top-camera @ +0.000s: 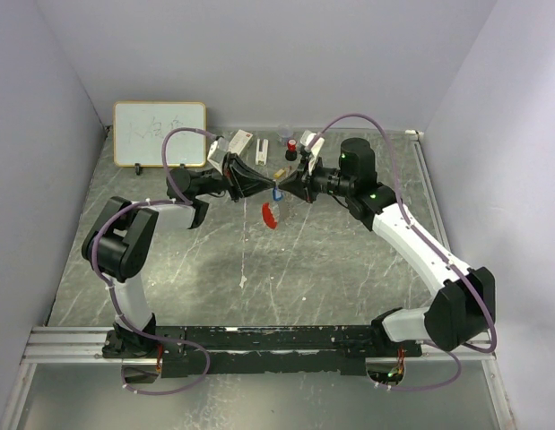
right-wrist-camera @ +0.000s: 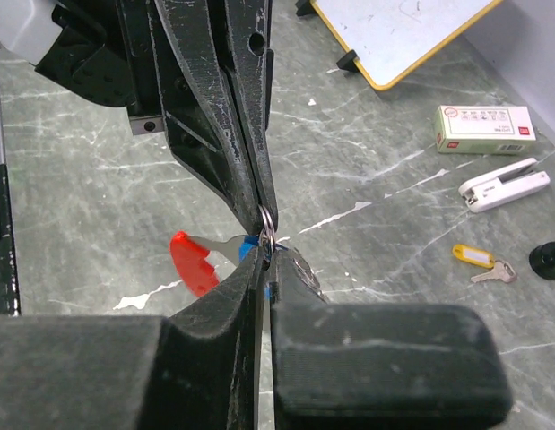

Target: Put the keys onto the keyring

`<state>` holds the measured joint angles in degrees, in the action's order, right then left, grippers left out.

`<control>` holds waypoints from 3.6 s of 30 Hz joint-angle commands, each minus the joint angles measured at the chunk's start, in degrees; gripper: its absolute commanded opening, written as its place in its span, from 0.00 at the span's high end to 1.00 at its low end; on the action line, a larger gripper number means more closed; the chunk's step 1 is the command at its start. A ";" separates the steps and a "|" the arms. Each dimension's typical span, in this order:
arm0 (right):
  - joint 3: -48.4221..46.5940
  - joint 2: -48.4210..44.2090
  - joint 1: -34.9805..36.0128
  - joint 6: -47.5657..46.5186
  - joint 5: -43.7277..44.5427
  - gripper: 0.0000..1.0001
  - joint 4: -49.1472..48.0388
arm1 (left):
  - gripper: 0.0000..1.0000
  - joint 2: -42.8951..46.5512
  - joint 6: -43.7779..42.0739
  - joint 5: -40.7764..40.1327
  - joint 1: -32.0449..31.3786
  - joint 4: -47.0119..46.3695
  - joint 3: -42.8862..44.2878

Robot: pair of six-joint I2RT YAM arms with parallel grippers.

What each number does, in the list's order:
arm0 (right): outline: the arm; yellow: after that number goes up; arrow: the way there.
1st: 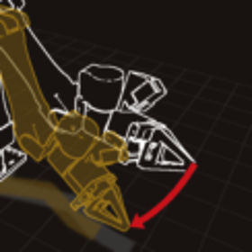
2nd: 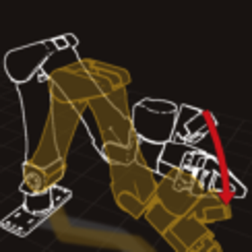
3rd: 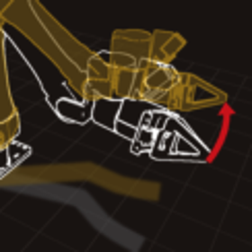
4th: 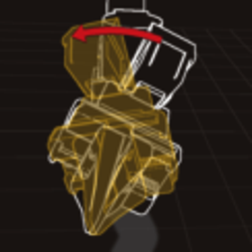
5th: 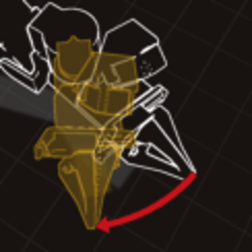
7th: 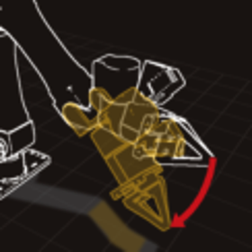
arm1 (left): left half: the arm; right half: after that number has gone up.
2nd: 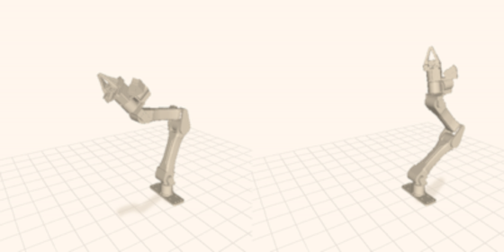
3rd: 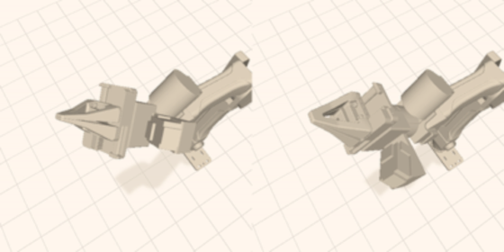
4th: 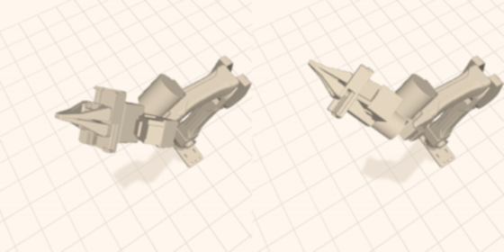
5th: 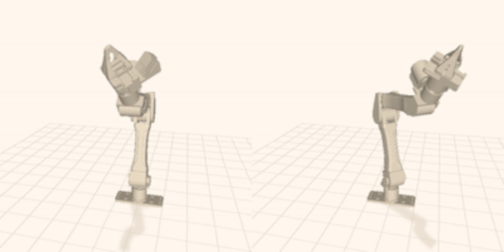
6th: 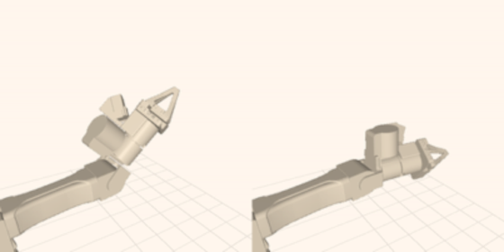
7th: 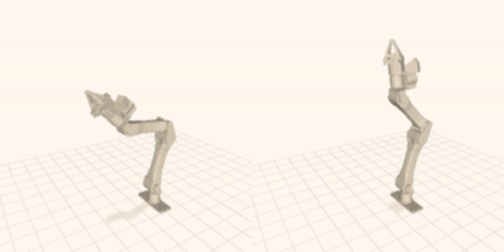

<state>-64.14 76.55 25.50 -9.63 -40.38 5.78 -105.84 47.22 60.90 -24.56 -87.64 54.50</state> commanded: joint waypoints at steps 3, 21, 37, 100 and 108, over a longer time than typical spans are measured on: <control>2.22 0.07 -0.18 0.05 0.21 1.00 -2.11 | 0.93 2.65 0.76 0.06 0.08 -15.83 1.66; 8.98 -2.42 -0.27 1.62 1.95 1.00 -3.31 | 0.93 4.74 -0.02 -4.57 0.30 -15.94 1.68; 7.81 -9.04 -0.45 2.31 7.74 0.61 -4.17 | 0.93 5.21 0.24 -3.98 0.91 -15.93 0.27; -3.32 -4.87 -0.45 -4.51 7.62 1.00 9.96 | 0.56 10.27 -30.11 2.80 0.08 27.80 3.14; -6.80 -2.96 -0.45 -5.81 8.57 1.00 15.68 | 0.58 13.08 -53.55 -5.85 -3.71 61.44 9.83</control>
<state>-68.07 73.08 25.12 -14.15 -32.58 18.76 -93.82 6.70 59.00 -26.39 -43.11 61.49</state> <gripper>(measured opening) 0.009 0.428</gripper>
